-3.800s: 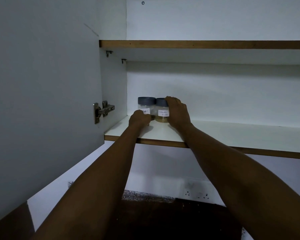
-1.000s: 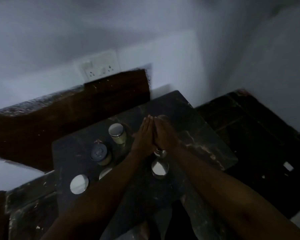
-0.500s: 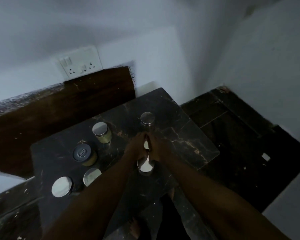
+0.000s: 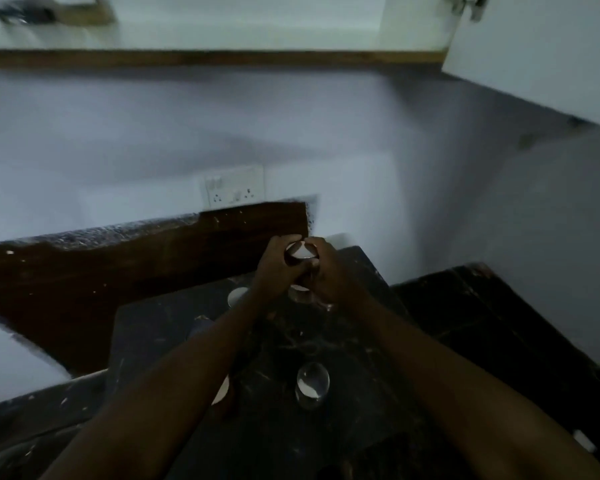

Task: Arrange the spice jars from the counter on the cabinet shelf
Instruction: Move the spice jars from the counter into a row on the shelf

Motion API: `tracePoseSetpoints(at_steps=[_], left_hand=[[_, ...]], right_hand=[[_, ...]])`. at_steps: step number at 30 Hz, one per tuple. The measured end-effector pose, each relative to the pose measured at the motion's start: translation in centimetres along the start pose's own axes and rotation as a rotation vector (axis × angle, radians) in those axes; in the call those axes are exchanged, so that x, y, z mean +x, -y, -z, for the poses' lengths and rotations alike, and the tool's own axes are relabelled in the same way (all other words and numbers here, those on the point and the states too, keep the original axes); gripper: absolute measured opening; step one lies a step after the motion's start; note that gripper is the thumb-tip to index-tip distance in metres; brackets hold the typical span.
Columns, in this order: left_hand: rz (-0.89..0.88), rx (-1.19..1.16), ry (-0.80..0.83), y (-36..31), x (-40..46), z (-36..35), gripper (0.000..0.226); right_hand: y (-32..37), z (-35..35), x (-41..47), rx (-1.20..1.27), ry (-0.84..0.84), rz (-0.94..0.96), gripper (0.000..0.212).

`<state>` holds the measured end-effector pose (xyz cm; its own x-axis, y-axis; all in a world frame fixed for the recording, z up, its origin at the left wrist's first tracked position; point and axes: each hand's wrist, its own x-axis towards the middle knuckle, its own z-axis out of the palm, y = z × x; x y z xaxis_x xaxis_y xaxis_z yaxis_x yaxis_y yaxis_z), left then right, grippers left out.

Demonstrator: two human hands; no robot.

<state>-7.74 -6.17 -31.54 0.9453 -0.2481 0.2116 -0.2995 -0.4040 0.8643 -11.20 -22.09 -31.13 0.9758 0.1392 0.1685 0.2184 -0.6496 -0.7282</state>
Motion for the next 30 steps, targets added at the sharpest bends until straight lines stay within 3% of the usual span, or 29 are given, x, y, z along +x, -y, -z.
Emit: tracePoseSetpoints(at_steps=[5,16,30], left_hand=[[-0.144,-0.12,-0.134,-5.0,2.3,6.3,0.046],[-0.447,-0.042,-0.443,-18.6,7.0,21.7,0.041],[-0.473,0.083,-0.662,-21.1,11.4,32.5,0.031]], right_hand=[[5.7,5.5,5.5,0.019,-0.076,0.146,0.082],[23.2,13.0,16.4,0.113,-0.164,0.555,0.078],[33.7,12.7,26.2,0.097,-0.056,0.754,0.056]])
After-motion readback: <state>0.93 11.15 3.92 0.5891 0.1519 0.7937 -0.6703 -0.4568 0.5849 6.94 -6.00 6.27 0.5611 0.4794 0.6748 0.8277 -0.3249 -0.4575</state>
